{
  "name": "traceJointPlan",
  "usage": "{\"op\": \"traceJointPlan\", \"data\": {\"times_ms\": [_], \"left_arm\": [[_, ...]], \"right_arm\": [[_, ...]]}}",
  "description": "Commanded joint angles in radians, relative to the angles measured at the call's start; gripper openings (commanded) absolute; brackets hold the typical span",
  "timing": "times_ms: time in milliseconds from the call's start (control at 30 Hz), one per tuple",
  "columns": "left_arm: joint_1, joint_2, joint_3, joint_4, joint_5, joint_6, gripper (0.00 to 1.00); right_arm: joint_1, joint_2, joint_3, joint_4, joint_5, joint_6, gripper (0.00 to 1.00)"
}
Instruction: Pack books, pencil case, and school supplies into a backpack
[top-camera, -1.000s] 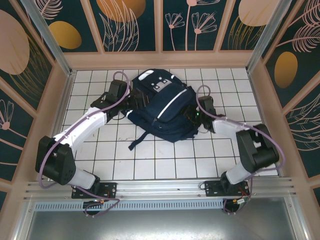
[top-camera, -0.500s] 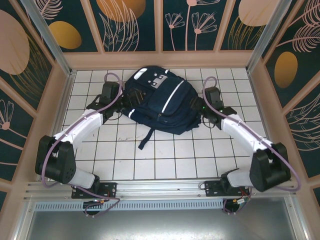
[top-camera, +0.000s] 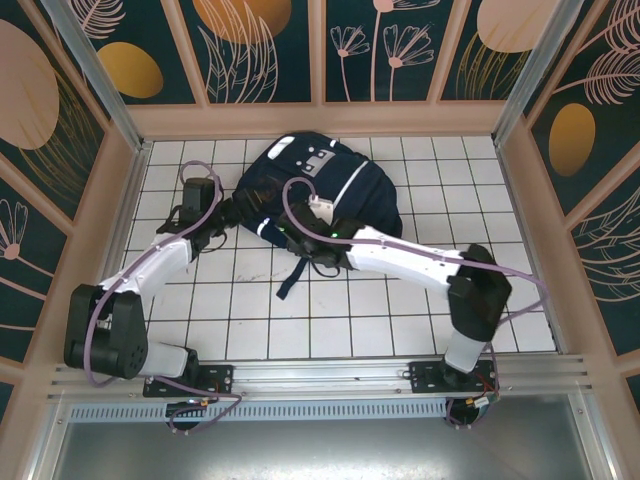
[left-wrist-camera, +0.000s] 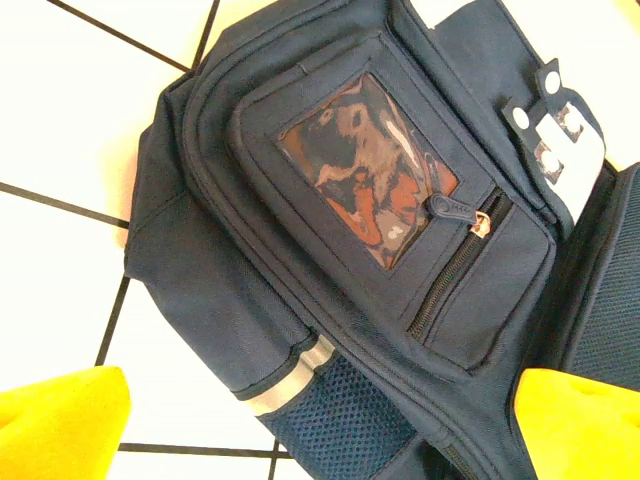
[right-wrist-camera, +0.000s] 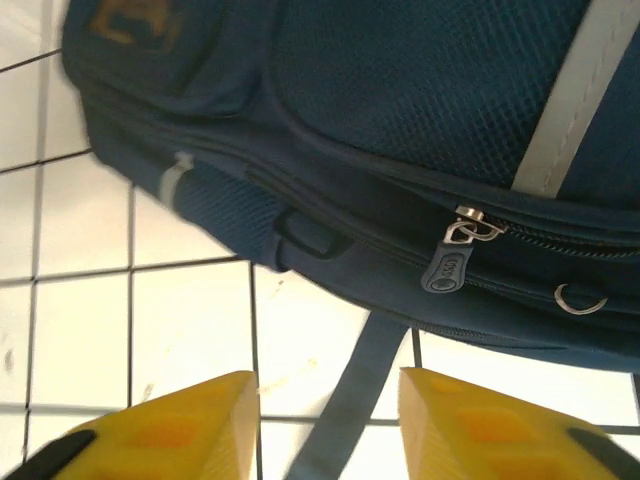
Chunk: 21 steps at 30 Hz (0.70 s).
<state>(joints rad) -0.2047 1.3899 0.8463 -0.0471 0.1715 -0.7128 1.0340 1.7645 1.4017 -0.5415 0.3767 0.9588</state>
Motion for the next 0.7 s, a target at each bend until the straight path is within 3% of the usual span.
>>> {"op": "traceJointPlan", "data": {"times_ms": [0,533,667], "left_arm": [[0.002,-0.041,-0.029,0.043,0.000,-0.020,0.98],[0.003,-0.047,-0.067,0.075,0.067,-0.038,0.99],[0.002,-0.039,-0.071,0.086,0.088,-0.045,0.99]], "right_arm": [[-0.011,0.054,0.054,-0.101,0.105,0.146,0.38],[-0.073,0.186,0.127,-0.133,0.156,0.115,0.36],[-0.078,0.215,0.143,-0.161,0.179,0.117,0.24]]}}
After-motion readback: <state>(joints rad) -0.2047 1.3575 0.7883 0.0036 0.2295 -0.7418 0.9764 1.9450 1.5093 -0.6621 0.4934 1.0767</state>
